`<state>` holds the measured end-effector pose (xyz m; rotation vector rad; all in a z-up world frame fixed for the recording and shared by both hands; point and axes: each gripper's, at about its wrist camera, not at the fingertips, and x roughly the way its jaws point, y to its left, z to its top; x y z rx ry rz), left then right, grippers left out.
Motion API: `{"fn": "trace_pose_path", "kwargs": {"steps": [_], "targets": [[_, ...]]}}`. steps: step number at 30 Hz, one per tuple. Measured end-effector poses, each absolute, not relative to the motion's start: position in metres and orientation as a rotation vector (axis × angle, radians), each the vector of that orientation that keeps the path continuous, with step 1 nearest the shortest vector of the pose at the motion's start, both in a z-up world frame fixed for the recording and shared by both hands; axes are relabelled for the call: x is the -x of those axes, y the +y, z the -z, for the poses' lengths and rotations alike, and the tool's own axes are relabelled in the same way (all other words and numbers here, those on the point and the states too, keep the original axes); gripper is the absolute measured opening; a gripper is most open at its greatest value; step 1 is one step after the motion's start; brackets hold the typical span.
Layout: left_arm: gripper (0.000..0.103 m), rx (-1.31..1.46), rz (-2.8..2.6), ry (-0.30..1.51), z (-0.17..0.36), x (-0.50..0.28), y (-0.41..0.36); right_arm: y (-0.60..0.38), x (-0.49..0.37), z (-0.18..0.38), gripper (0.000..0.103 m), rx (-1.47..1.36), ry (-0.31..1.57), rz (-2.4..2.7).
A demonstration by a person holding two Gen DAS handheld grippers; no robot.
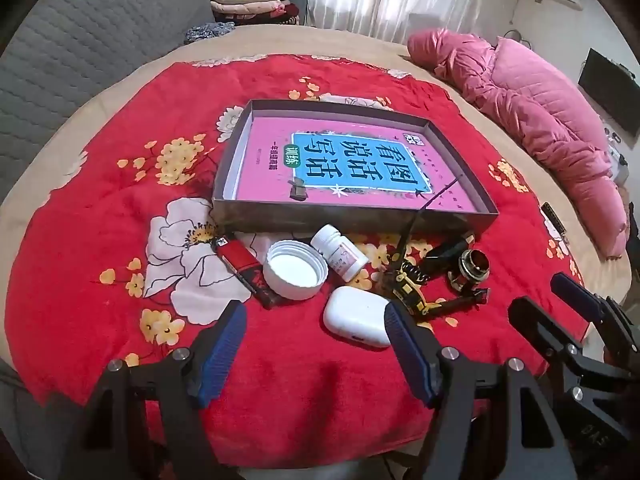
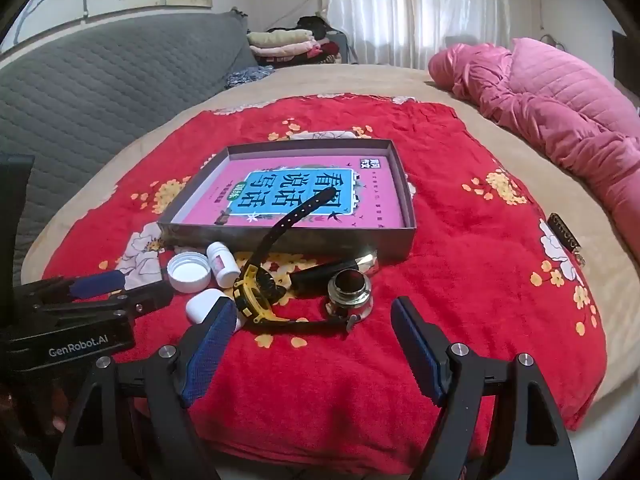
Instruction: Organize rigid objects
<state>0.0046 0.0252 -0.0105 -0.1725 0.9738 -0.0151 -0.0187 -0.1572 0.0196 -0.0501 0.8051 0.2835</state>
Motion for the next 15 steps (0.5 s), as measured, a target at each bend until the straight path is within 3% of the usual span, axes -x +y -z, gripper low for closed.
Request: {"fn": "trace_pose_path", "kwargs": {"steps": [15], "targets": [[0.071,0.2,0.011,0.962,0.0025,0.0,0.0268,-0.1555,0.0189,-0.0229,0.08,0.046,0.794,-0.291]]}}
